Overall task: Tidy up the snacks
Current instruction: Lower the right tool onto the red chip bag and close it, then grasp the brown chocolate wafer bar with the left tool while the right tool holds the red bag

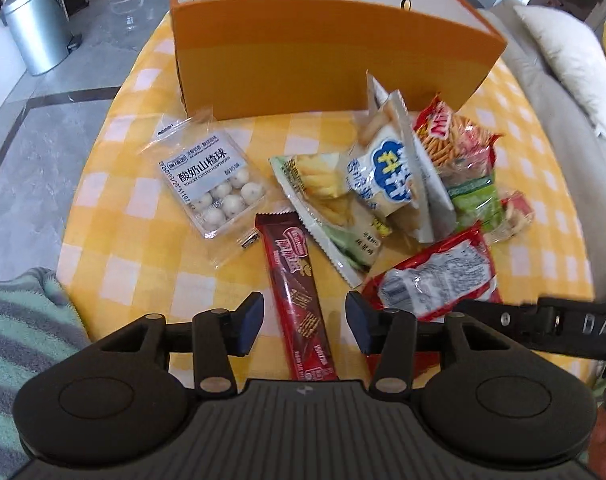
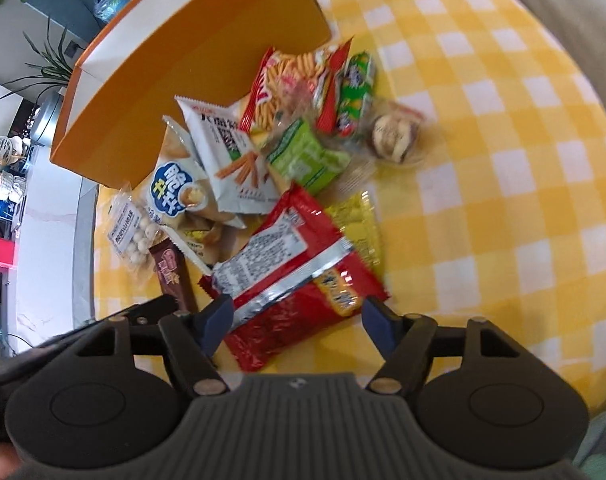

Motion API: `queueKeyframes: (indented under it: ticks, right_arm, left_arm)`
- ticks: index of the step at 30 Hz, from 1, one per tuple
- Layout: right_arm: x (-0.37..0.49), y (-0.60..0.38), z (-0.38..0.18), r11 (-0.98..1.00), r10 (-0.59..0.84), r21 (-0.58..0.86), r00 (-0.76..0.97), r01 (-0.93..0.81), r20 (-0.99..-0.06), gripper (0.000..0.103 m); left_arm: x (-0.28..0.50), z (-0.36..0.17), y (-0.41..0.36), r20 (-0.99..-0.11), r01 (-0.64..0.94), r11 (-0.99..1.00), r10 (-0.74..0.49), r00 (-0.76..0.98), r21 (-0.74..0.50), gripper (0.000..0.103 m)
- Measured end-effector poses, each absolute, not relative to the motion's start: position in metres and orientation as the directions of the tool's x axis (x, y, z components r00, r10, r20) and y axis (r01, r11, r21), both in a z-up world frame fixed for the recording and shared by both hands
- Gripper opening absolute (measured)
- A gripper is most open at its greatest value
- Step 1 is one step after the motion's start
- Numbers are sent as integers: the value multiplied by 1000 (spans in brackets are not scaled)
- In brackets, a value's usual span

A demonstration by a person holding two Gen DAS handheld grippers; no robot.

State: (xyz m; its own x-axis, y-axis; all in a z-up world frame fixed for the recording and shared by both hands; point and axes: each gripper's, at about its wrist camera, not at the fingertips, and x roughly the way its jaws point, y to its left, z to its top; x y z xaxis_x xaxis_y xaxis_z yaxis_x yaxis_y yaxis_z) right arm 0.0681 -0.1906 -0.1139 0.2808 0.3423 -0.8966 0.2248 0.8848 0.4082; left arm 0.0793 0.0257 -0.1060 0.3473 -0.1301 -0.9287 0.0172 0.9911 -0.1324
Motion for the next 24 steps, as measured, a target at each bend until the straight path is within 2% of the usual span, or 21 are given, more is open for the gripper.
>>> queueKeyframes:
  ticks: [6, 12, 14, 16, 18, 24]
  right_arm:
    - [78, -179, -119, 864, 314, 403, 304, 301, -900, 72]
    - [87, -147, -111, 931, 222, 292, 299, 217, -928, 71]
    - [85, -149, -109, 931, 185, 256, 268, 259, -945, 79]
    - [82, -159, -112, 895, 228, 298, 233, 332, -945, 83]
    - [80, -166, -120, 856, 287, 345, 201, 385, -937, 83]
    - [79, -152, -134, 863, 306, 353, 182, 362, -935, 81]
  left_arm:
    - [76, -113, 26, -933, 24, 990, -137, 333, -137, 56]
    - [74, -114, 31, -940, 27, 994, -109, 322, -106, 56]
    - [74, -114, 32, -942, 26, 994, -109, 317, -107, 56]
    - [74, -114, 32, -943, 26, 994, -110, 315, -107, 56]
    - [74, -115, 32, -945, 28, 994, -107, 309, -103, 56]
    - [74, -117, 33, -949, 24, 995, -97, 300, -94, 56]
